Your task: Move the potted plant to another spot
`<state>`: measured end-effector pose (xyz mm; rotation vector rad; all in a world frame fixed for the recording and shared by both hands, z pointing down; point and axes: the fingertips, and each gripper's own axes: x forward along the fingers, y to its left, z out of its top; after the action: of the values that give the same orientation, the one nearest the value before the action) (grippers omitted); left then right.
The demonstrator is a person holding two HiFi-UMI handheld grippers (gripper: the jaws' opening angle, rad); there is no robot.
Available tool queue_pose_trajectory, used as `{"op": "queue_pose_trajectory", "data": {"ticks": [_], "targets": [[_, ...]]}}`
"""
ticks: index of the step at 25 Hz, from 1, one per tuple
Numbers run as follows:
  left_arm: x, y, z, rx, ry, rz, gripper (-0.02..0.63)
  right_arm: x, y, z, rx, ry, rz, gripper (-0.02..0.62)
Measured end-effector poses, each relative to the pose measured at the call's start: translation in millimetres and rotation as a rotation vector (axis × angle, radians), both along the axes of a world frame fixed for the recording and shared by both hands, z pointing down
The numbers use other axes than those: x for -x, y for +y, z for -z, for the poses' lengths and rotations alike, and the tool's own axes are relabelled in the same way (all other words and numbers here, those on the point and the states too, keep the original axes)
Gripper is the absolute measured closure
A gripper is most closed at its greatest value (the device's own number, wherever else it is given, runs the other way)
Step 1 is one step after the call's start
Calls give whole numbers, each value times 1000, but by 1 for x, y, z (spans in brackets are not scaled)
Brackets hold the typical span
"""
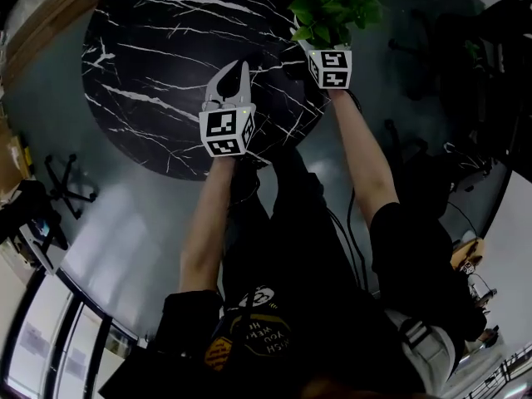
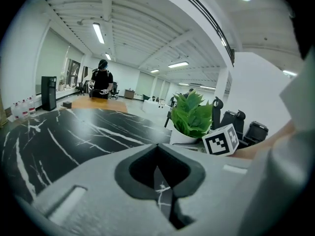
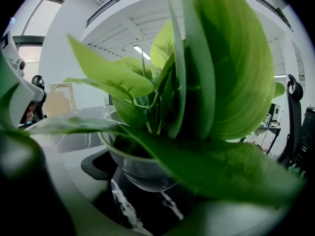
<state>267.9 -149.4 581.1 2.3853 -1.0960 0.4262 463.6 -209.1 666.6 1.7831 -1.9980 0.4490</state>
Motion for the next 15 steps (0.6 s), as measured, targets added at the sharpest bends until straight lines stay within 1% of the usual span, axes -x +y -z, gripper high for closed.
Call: {"op": "queue_pose_trajectory", "data": {"ticks": [3,5,8,15], "targets": [[47,10,1,-4,-26,49,601,49,0,2,1,0,57,117],[80,19,4,-20,-39,93,601,91,-2,2,1,0,119,117],[138,33,6,-33,-47,175,601,165,-4,-1,0,3,218,117],[290,72,5,-25,-32,364,601,347,15,-9,0,-3,402,117]]}}
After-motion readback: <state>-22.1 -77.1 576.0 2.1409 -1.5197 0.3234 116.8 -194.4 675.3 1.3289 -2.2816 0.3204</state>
